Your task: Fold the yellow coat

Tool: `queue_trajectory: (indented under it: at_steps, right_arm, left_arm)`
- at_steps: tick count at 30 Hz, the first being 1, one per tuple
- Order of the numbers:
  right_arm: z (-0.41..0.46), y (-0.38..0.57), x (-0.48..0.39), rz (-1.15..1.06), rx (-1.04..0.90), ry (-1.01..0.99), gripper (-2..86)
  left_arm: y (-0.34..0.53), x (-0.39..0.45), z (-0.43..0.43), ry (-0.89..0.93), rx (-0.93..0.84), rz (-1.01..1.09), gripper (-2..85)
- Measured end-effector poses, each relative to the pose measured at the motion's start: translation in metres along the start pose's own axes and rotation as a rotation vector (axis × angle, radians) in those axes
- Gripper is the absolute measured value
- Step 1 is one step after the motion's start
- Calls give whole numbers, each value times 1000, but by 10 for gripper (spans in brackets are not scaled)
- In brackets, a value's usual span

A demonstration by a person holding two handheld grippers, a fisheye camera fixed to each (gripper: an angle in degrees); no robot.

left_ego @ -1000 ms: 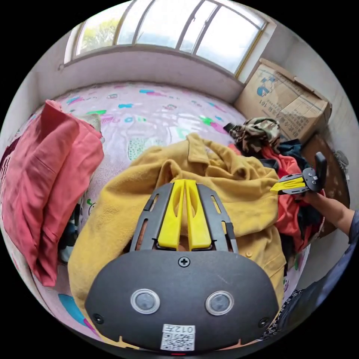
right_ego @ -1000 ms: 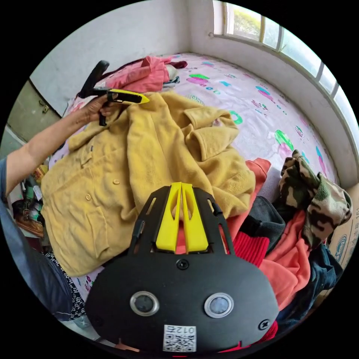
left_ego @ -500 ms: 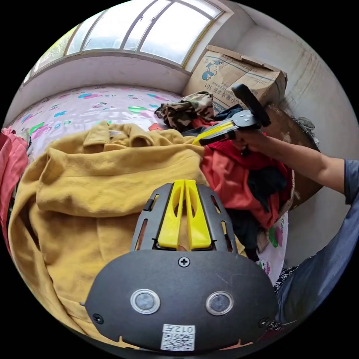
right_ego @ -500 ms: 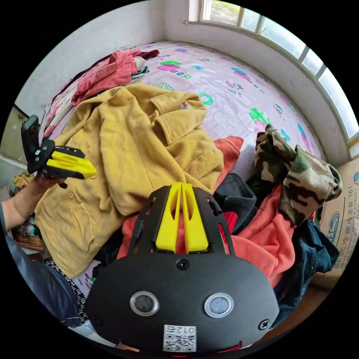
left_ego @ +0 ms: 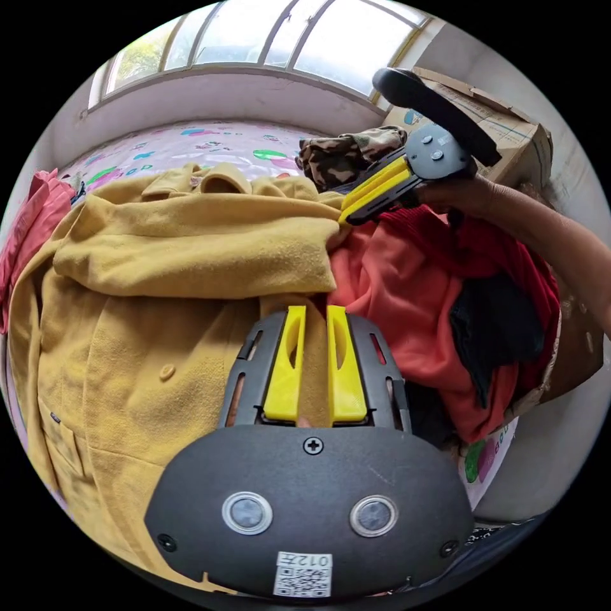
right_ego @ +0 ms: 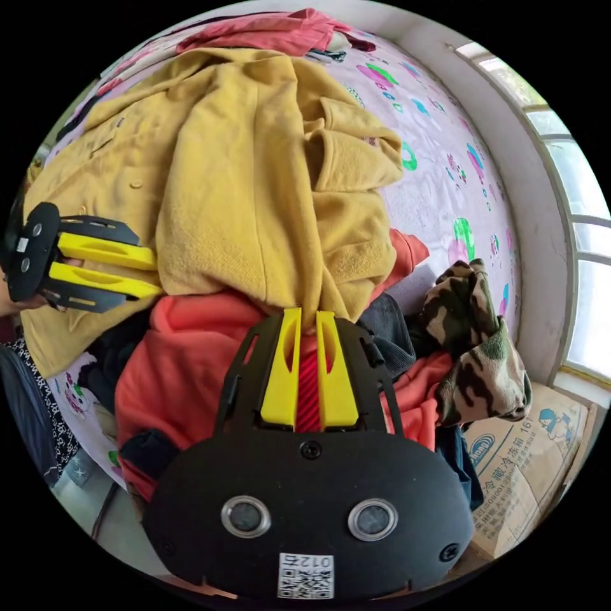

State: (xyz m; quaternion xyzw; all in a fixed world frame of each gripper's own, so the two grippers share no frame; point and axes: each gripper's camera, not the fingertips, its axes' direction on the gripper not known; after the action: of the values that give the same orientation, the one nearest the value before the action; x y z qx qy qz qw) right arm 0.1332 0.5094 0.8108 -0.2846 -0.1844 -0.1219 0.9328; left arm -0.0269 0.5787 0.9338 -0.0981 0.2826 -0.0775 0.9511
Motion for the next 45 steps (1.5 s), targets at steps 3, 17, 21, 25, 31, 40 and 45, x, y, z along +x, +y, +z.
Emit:
queue_trajectory:
  at_steps: [3,17,21,25,31,40,45]
  right_arm:
    - [-5,22,28,70,44,-103,22]
    - [-123,131,48,218,441,-294,8]
    - [-107,149,37,184,353,-328,24]
    - [-115,188,41,216,384,-278,23]
    - [-139,292,53,461,732,-429,5]
    - [-74,367,11,571,1064,-244,3]
    - [-60,401,42,548,1066,-279,0]
  left_arm:
    - [9,-4,2,54,-1,-3,9]
    - [3,7,34,-46,-69,-52,31]
    - [7,-5,40,-11,38,-94,54]
    - [13,5,42,-74,81,-18,67]
    - [15,4,44,-183,156,-33,32]
    - [38,-41,59,48,183,-135,4]
    - [47,-43,63,29,205,-129,5]
